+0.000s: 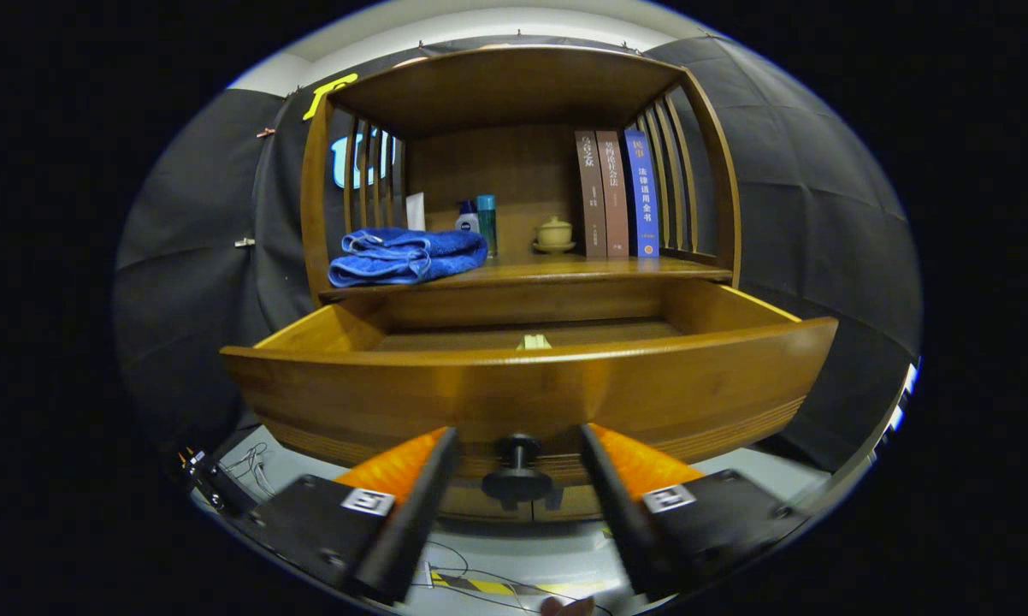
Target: Pull open the drawer, take out the items inside it, and place them on the countertop above the cabinet.
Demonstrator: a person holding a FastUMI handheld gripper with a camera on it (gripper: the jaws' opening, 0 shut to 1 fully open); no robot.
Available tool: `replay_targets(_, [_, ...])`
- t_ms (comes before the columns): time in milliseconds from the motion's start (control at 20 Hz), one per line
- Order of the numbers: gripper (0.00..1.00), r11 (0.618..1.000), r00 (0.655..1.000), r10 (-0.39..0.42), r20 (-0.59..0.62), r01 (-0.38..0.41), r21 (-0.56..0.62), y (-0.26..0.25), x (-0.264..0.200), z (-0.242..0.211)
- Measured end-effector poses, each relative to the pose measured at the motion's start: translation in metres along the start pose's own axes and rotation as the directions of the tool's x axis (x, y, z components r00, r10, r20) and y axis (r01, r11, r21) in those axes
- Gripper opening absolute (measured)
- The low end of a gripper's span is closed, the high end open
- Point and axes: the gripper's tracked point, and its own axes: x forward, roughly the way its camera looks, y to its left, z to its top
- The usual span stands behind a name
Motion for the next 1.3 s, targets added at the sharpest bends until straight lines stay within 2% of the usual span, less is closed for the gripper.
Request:
replay_targets(50, [0.98,1.000,1.000,0.010,-0.003,-0.010,-0.007,0.002,-0.004,0.004])
replay_targets(250, [0.98,0.997,0.999,0.039,-0.037,-0.041,-0.066,-0.005,-0.031,0.032])
replay_targets(400, [0.98,0.992,0.994,0.104,-0.043,-0.107,-0.068,0.001,-0.042,0.073])
replay_targets(550, [0.98,0.985,0.980,0.157,-0.119,-0.164,-0.051,0.003,-0.033,0.106])
replay_targets(750, [0.98,0.983,0.959,0.158,-0.235,-0.176,-0.059,-0.005,0.008,0.128])
replay_targets(900, [0.99,0.985,0.915,0.152,-0.374,-0.174,-0.024,-0.007,0.050,0.116])
replay_targets(950, [0.99,0.982,0.891,0.160,-0.425,-0.186,-0.021,-0.007,0.065,0.106])
replay_targets(1050, [0.99,0.989,0.845,0.123,-0.521,-0.146,-0.004,-0.015,0.093,0.083])
replay_targets(1150, [0.99,0.992,0.797,0.073,-0.599,-0.119,-0.038,-0.020,0.118,0.055])
replay_targets(1300, [0.99,0.993,0.749,0.011,-0.662,-0.085,-0.079,-0.023,0.139,0.028])
